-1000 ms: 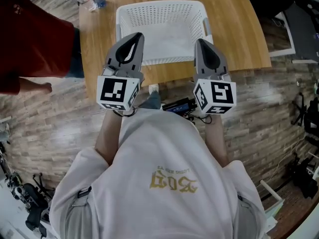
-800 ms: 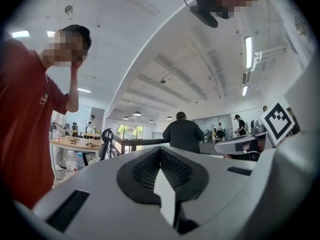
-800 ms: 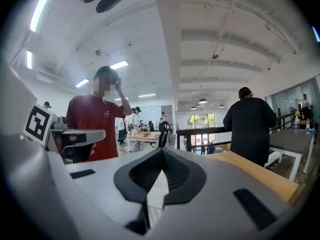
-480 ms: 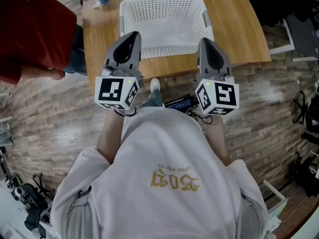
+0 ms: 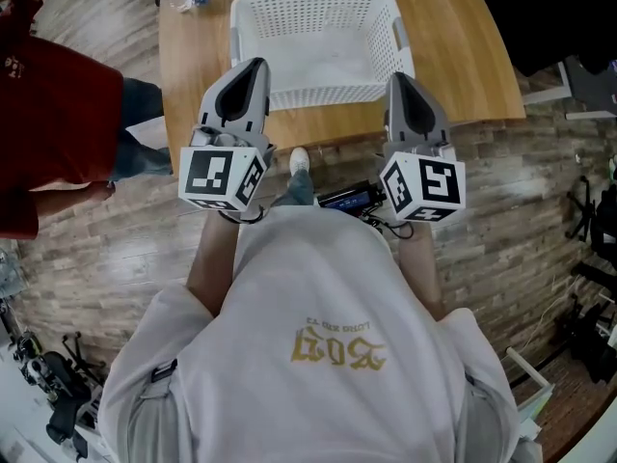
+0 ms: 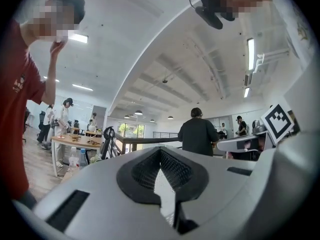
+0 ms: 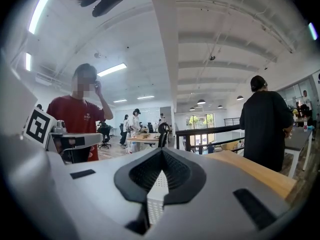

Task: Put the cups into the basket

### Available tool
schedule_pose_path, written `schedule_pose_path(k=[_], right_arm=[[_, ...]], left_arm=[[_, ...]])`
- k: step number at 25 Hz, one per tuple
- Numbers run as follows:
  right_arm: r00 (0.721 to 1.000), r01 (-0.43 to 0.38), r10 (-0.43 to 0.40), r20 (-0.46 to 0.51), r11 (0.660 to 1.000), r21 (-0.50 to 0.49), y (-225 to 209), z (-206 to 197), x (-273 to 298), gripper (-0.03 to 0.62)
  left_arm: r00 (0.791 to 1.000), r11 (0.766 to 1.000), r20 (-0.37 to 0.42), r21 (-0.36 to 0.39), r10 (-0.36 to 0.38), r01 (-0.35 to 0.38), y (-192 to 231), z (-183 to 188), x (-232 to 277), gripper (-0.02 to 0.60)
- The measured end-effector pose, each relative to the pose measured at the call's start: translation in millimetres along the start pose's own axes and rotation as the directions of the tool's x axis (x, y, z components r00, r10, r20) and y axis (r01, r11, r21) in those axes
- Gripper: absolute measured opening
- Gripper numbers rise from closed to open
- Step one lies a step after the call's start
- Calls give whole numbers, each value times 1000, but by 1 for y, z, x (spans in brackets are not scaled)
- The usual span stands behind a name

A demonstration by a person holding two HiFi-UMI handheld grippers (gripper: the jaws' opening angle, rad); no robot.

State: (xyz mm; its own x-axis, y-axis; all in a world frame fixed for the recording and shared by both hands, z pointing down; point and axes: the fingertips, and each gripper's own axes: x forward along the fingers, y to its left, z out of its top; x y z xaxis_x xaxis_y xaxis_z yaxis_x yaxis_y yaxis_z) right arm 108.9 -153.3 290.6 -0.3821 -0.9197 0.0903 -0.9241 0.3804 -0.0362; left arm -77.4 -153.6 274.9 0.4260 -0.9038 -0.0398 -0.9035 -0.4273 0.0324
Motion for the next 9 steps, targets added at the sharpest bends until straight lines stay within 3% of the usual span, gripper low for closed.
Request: schedule_pose_path(k=[9], right_arm=[[1000,1,-1,-6,1000,-11,-1,-2,-1,9]], left_arm=[[1000,1000,-9,4,3,-3,-1,-1,-1,8]])
